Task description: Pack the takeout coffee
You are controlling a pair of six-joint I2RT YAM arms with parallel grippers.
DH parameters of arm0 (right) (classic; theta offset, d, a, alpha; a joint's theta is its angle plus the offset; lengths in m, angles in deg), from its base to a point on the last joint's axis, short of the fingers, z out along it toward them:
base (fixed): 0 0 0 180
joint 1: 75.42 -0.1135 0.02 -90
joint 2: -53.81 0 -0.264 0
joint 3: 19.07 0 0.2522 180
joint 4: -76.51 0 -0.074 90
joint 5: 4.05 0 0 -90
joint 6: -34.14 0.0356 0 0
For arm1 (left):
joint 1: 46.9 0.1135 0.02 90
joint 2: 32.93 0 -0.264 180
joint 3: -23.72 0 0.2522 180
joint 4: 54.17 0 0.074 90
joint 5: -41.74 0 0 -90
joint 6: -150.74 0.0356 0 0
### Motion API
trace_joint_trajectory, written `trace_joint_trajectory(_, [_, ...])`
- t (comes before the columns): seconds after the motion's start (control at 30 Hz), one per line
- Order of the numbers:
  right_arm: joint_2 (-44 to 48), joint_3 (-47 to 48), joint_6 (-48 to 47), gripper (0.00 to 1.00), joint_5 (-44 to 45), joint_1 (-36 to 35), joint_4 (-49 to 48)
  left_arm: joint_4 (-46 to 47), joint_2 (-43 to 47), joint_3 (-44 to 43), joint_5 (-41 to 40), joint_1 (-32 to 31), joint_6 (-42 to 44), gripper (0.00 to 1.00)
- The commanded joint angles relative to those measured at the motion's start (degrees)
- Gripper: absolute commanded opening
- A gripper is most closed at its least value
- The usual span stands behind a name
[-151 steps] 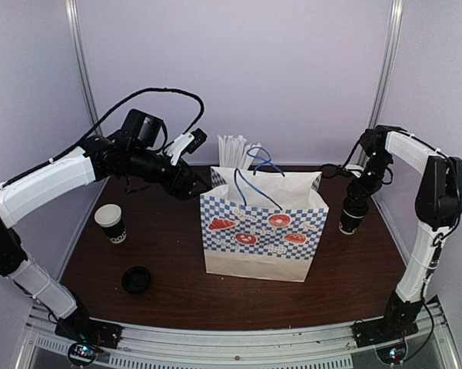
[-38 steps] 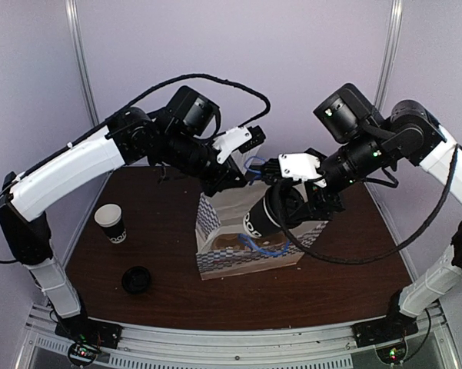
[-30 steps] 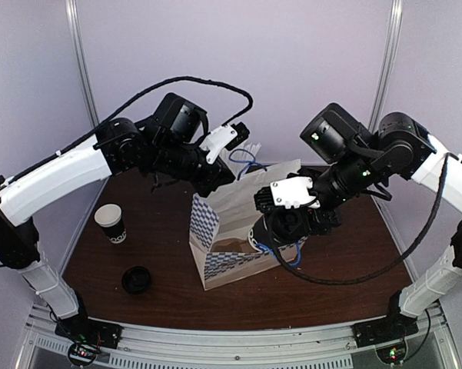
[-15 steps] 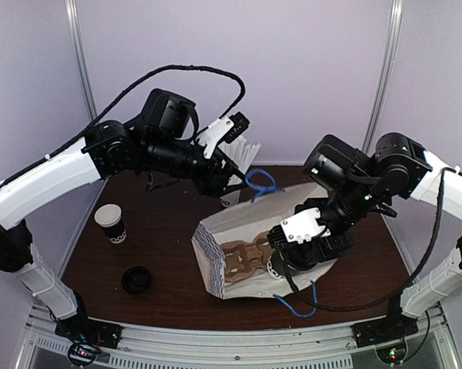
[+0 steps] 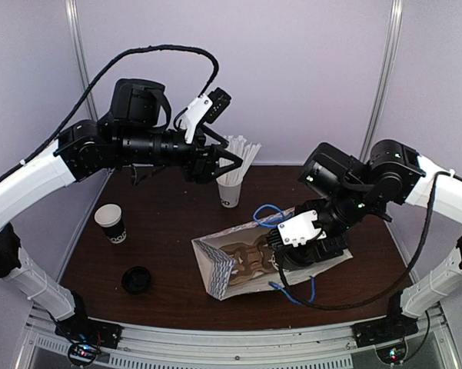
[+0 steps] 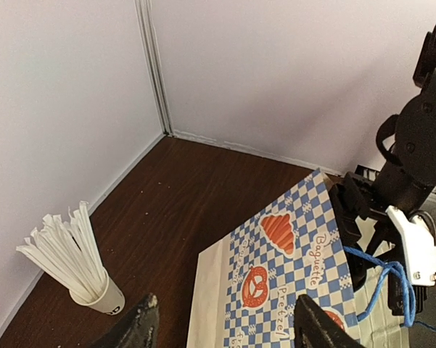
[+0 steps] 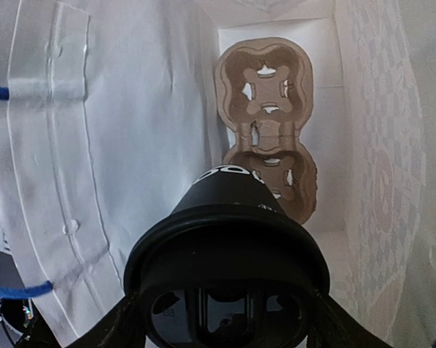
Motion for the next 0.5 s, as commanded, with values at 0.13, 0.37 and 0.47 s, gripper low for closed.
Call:
trace_joint_trajectory(0.13, [-0.96, -1.11, 1.20, 0.52, 8.40, -1.13, -5.64, 3.70, -1.33, 2.01, 0.68, 0.55, 0.89, 0.64])
trace_joint_trajectory(0.37, [0.53, -4.56, 0.22, 0.51, 6.89, -1.91, -4.15, 0.96, -1.09, 1.82, -1.94, 0.74, -0.07, 0.70])
trace_joint_trajectory(0.47, [1.58, -6.56, 0.31, 0.51, 6.95, -1.91, -5.30, -2.53, -1.77, 1.70, -9.12, 1.12, -1.55, 0.73])
